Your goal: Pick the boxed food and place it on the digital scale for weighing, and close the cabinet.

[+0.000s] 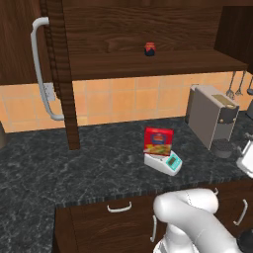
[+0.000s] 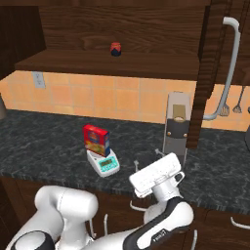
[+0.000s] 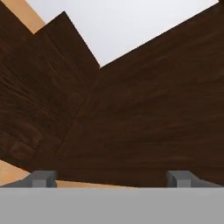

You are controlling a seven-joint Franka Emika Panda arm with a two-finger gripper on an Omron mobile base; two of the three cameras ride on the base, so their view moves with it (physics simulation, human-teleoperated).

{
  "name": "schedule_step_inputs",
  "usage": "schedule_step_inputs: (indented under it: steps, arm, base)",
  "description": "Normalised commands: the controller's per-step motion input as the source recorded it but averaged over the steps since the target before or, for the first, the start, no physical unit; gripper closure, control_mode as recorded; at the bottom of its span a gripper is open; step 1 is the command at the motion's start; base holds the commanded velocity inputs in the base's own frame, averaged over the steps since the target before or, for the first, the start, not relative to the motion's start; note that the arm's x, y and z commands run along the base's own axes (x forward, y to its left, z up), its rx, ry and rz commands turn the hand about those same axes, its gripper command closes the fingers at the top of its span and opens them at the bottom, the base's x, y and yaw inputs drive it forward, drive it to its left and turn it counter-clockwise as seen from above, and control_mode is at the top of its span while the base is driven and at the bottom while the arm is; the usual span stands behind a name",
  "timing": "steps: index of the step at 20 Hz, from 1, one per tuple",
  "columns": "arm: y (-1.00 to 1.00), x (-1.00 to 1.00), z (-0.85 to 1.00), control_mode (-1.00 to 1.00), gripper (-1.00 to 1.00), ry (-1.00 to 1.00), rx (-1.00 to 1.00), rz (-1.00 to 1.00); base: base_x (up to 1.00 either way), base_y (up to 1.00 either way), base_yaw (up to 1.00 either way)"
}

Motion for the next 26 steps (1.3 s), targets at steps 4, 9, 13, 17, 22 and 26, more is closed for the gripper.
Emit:
schedule_step_inputs:
  steps: [4,9,13,17,22,26]
  arm:
    - [-0.94,-0.01,0.56,-1.00,-1.00,-0.17,0.32,0.02]
    - [-0.75,0.00,0.39,-1.00,-1.00,-0.09,0.25,0.00]
    - [-0.68,0.00,0.53,-1.00,-1.00,-0.01,0.13,0.01]
    - [-0.66,0.00,0.55,-1.00,-1.00,0.01,0.08,0.01]
    - [-0.53,0.00,0.19,-1.00,-1.00,0.02,0.06,0.01]
    - [-0.31,0.04,0.05,-1.00,-1.00,0.02,0.00,0.00]
  base:
    - [0.00,0.00,0.00]
    - [0.00,0.00,0.00]
    - [0.00,0.00,0.00]
    - [0.00,0.00,0.00]
    - [0.00,0.00,0.00]
    - [0.00,0.00,0.00]
